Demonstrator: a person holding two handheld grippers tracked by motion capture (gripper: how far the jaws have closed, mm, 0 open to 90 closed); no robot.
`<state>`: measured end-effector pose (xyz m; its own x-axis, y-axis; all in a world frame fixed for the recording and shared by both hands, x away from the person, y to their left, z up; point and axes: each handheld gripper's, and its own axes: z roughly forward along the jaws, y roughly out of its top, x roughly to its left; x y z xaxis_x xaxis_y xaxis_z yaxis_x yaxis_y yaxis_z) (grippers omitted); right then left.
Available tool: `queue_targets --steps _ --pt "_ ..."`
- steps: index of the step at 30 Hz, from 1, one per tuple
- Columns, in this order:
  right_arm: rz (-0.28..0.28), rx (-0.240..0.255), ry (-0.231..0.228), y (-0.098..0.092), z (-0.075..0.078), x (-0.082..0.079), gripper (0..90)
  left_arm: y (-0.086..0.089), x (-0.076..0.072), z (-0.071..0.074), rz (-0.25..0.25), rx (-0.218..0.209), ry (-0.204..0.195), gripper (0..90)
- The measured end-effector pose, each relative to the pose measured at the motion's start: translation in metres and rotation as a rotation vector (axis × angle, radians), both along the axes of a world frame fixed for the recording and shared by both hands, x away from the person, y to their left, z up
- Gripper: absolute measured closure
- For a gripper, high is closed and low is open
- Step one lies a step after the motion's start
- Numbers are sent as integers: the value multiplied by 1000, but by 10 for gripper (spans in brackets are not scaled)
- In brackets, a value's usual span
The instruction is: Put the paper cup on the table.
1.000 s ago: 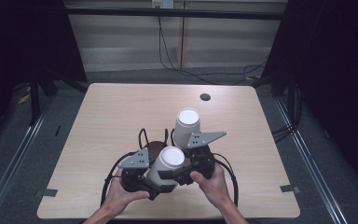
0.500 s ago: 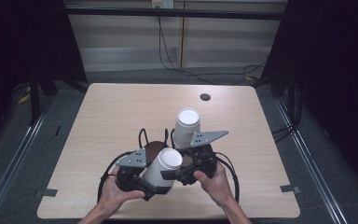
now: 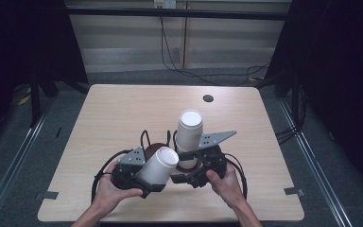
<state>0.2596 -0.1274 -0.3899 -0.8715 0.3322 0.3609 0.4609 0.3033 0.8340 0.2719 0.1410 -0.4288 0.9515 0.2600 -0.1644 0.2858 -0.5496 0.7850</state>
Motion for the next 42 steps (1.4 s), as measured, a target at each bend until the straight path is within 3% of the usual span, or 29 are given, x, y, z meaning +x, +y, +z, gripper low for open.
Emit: queue_targets --steps 2,5,8,11,15,22,24,27,40,41,42 --pt "1 -16 1 -1 -1 0 146 0 1 3 -14 41 -12 175" --pt "9 -80 -8 1 -3 1 146 -1 5 10 -26 82 -23 175" --pt "29 -109 10 5 -7 6 149 0 7 13 -42 130 -27 176" --pt "42 -160 11 9 -11 7 153 4 7 15 -35 142 -34 176" --pt "38 -158 -14 10 -11 4 152 7 6 18 -28 174 -42 178" --pt "57 -217 -14 10 -10 5 151 -7 9 30 -109 278 -31 174" --pt "55 -217 -18 8 -9 6 151 -14 11 31 -126 298 -33 174" --pt "53 -205 -10 4 -9 8 150 -24 13 30 -161 361 -26 174" --pt "141 -384 18 13 -18 11 157 -23 13 28 -165 474 -6 172" --pt "142 -424 12 16 -21 11 159 -22 12 27 -176 496 -7 173" --pt "148 -427 14 17 -23 11 162 -22 11 26 -168 488 -8 173"
